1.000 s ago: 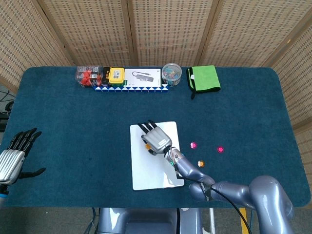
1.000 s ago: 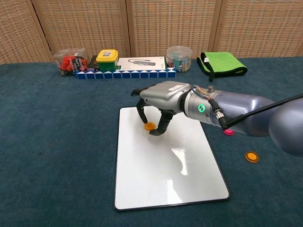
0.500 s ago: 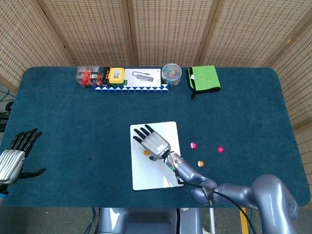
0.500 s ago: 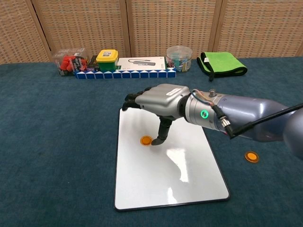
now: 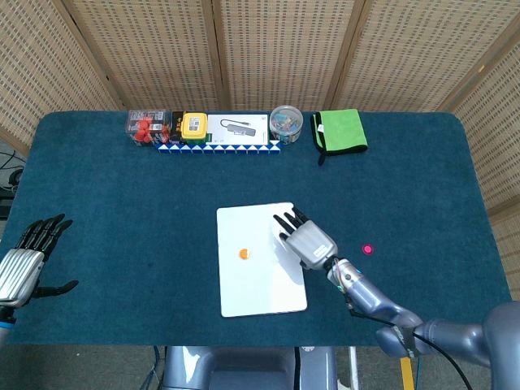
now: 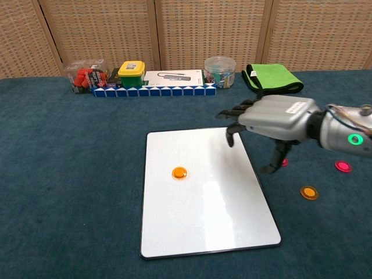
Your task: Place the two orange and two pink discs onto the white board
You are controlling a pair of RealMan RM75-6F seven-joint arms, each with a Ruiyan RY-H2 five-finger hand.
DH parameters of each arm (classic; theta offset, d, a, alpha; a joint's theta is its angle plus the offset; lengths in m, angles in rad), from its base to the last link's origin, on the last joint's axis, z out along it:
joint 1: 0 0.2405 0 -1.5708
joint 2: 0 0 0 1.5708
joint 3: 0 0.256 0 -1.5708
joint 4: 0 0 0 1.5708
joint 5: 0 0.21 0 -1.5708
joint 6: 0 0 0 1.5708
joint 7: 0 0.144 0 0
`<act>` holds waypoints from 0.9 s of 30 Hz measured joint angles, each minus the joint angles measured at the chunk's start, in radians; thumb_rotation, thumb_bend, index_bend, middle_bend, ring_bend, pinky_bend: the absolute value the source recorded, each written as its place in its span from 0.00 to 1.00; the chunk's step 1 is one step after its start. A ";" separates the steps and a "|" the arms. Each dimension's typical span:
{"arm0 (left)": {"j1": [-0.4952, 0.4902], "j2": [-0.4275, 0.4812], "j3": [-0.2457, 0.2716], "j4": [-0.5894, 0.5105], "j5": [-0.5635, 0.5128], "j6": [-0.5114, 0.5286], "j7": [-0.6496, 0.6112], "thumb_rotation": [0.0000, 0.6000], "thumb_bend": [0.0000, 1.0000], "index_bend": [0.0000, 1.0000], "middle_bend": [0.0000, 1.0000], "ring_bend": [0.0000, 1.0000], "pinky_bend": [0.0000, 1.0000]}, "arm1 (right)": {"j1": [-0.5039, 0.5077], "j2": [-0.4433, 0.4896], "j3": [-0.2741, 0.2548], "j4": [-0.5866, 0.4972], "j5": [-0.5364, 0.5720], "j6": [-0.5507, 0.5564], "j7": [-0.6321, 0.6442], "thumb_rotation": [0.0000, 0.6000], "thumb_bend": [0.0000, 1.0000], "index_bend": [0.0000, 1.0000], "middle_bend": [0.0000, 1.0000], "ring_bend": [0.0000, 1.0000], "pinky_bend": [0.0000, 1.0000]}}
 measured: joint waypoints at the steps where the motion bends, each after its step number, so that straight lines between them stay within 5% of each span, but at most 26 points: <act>1: 0.000 0.000 0.000 0.000 0.000 0.000 0.000 1.00 0.00 0.00 0.00 0.00 0.00 | -0.014 0.014 -0.012 -0.008 -0.013 0.008 0.014 1.00 0.23 0.34 0.00 0.00 0.00; 8: -0.001 -0.001 0.001 -0.003 0.002 -0.001 0.005 1.00 0.00 0.00 0.00 0.00 0.00 | -0.098 0.063 -0.067 -0.014 -0.055 0.042 0.116 1.00 0.28 0.36 0.00 0.00 0.00; 27: 0.000 0.000 0.001 -0.007 -0.004 -0.001 0.003 1.00 0.00 0.00 0.00 0.00 0.00 | -0.196 0.050 -0.092 0.084 -0.139 0.039 0.272 1.00 0.31 0.41 0.00 0.00 0.00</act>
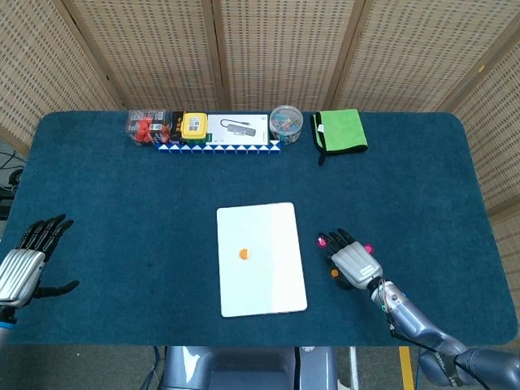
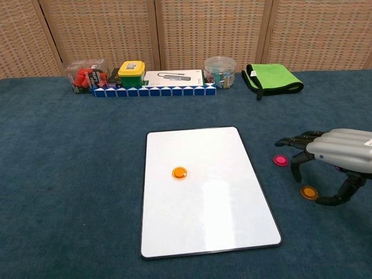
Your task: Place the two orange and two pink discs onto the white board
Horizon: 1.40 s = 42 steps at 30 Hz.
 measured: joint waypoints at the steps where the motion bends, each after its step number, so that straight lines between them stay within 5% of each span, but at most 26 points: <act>1: 0.000 0.000 0.000 0.000 0.000 0.000 0.000 1.00 0.00 0.00 0.00 0.00 0.00 | -0.002 -0.002 0.001 0.003 -0.002 0.000 0.003 1.00 0.31 0.41 0.00 0.00 0.00; 25: -0.001 0.002 0.000 -0.005 -0.007 -0.007 0.005 1.00 0.00 0.00 0.00 0.00 0.00 | -0.045 -0.024 0.014 0.083 -0.056 -0.011 0.034 1.00 0.31 0.41 0.00 0.00 0.00; 42: -0.001 0.002 0.000 -0.005 -0.006 -0.006 0.006 1.00 0.00 0.00 0.00 0.00 0.00 | -0.054 -0.051 0.041 0.104 -0.076 -0.020 0.089 1.00 0.41 0.57 0.00 0.00 0.00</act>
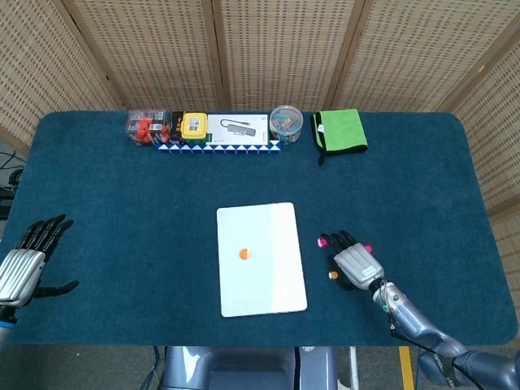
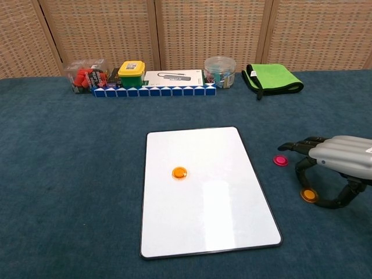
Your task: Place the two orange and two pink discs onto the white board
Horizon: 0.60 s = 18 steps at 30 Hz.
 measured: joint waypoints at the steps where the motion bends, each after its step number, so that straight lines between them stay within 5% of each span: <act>1: 0.000 0.000 0.000 0.000 0.000 0.000 0.000 1.00 0.00 0.00 0.00 0.00 0.00 | 0.000 0.000 0.001 -0.002 0.000 -0.001 0.001 1.00 0.41 0.57 0.00 0.00 0.00; 11: -0.001 0.000 0.001 0.000 0.002 -0.002 -0.001 1.00 0.00 0.00 0.00 0.00 0.00 | 0.010 0.020 0.026 -0.059 0.013 -0.021 0.012 1.00 0.41 0.57 0.00 0.00 0.00; 18: -0.004 0.001 0.000 -0.005 0.001 -0.006 0.003 1.00 0.00 0.00 0.00 0.00 0.00 | 0.074 0.027 0.104 -0.119 0.075 -0.085 -0.019 1.00 0.41 0.57 0.01 0.00 0.00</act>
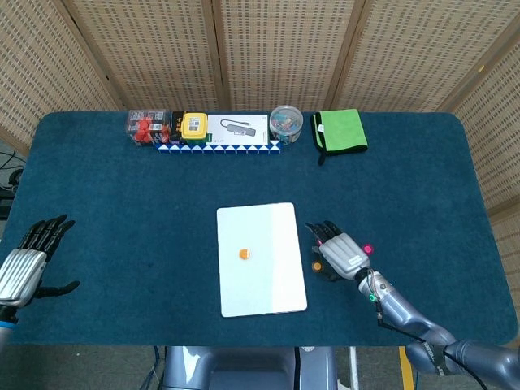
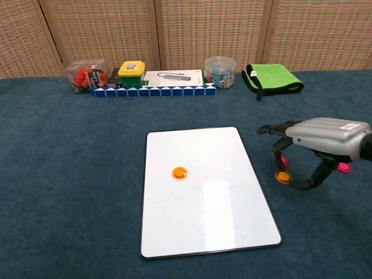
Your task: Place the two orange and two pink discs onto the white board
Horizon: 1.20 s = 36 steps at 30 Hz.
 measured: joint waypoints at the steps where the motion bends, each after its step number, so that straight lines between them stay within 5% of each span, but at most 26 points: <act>1: 0.000 0.000 0.000 0.000 0.000 0.000 0.000 1.00 0.00 0.00 0.00 0.00 0.00 | 0.010 -0.004 0.011 -0.003 0.016 -0.012 -0.008 1.00 0.41 0.57 0.01 0.00 0.00; 8: 0.000 0.003 0.000 0.000 -0.006 -0.004 -0.009 1.00 0.00 0.00 0.00 0.00 0.00 | 0.097 -0.079 0.084 -0.007 0.187 -0.090 -0.147 1.00 0.41 0.57 0.01 0.00 0.00; 19: 0.000 0.011 0.004 0.003 -0.002 -0.010 -0.032 1.00 0.00 0.00 0.00 0.00 0.00 | 0.190 -0.198 0.123 0.010 0.389 -0.085 -0.352 1.00 0.41 0.57 0.01 0.00 0.00; 26: -0.002 0.013 0.006 0.003 -0.001 -0.012 -0.037 1.00 0.00 0.00 0.00 0.00 0.00 | 0.214 -0.224 0.126 0.027 0.437 -0.058 -0.382 1.00 0.32 0.26 0.00 0.00 0.00; 36: -0.001 0.012 0.005 -0.001 -0.005 -0.013 -0.032 1.00 0.00 0.00 0.00 0.00 0.00 | 0.191 -0.169 0.122 -0.004 0.408 -0.004 -0.344 1.00 0.31 0.24 0.00 0.00 0.00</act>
